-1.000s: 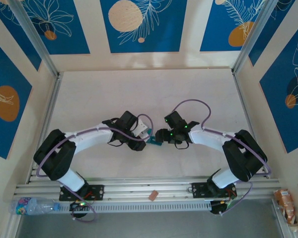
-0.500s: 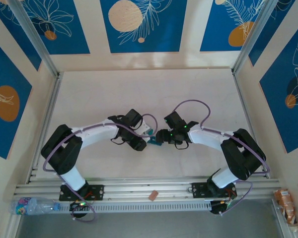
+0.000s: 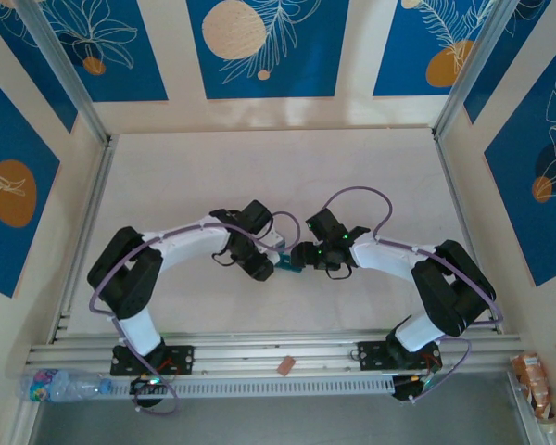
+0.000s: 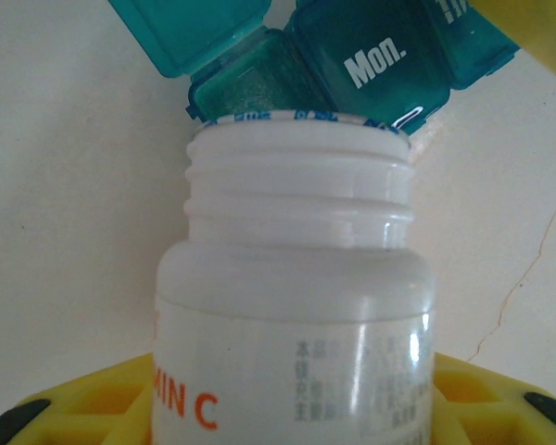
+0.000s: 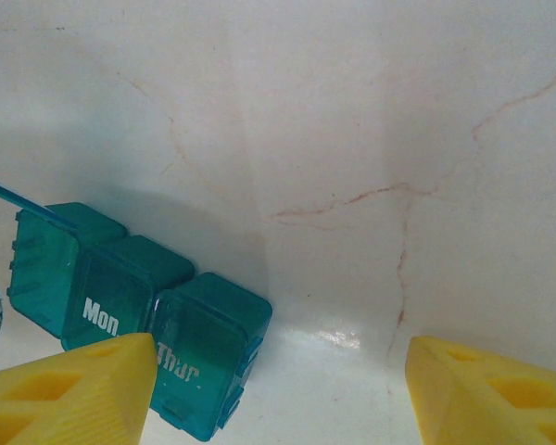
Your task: Sort the pills into containers
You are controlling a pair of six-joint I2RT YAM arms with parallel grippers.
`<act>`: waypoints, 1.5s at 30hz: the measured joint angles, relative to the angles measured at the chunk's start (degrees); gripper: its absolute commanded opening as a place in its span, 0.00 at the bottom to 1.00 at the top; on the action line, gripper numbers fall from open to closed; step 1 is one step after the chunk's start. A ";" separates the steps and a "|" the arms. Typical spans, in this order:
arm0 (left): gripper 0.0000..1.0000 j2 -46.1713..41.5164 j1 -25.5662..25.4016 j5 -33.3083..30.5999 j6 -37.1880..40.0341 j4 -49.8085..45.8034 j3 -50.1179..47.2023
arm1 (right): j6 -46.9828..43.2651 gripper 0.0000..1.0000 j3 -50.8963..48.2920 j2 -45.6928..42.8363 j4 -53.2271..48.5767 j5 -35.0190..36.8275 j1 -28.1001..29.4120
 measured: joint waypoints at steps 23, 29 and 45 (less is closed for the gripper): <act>0.00 6.29 -1.42 -4.98 3.02 -9.40 9.14 | 0.04 0.71 0.00 0.09 0.02 -0.22 -0.15; 0.00 7.87 -1.88 -6.78 3.32 -12.52 11.47 | 0.24 0.71 0.00 0.37 0.07 -0.22 -0.15; 0.00 10.93 -3.80 -10.34 4.50 -17.55 15.58 | 0.39 0.71 0.00 0.48 0.07 -0.35 -0.22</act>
